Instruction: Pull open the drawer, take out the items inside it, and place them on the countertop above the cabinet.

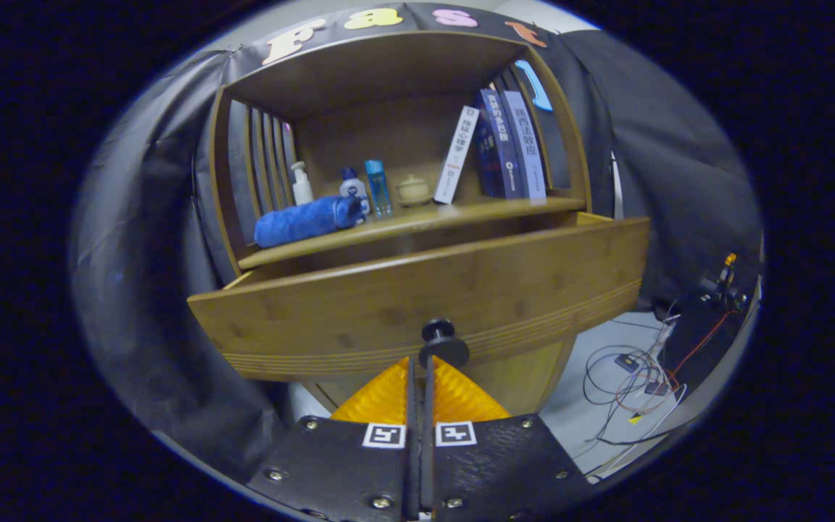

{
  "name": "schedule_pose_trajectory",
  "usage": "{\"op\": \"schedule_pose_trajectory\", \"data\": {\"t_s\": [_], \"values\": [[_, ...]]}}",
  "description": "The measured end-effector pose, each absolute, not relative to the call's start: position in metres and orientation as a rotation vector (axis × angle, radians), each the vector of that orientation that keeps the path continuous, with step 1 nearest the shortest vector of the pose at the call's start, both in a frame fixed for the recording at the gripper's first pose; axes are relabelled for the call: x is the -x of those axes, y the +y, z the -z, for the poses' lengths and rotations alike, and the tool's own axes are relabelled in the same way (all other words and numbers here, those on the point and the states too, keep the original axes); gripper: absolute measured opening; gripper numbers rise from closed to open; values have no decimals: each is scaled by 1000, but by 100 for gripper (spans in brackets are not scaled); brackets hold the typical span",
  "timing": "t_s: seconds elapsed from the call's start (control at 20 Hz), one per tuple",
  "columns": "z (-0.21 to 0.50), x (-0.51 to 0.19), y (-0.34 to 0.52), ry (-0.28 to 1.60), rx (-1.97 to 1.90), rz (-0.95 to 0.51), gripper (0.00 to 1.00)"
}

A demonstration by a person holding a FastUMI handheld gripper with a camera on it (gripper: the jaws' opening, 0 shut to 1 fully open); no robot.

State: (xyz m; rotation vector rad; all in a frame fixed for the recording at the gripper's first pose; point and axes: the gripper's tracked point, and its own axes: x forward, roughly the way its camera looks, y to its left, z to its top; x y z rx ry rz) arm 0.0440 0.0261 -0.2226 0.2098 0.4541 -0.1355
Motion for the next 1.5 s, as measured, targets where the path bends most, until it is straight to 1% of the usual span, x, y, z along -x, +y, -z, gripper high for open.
{"op": "schedule_pose_trajectory", "data": {"t_s": [0.5,0.95,1.0,1.1,1.15,1.3,1.4,1.5], "values": [[221,-40,4,415,-239,197,1],[179,-44,-8,265,-147,251,2],[175,-47,-8,262,-140,253,5],[171,-48,-8,262,-128,264,24],[169,-51,-7,264,-125,268,30],[162,-62,-3,264,-124,263,64],[148,-71,-1,229,-125,255,87],[134,-81,4,194,-133,240,87]]}}
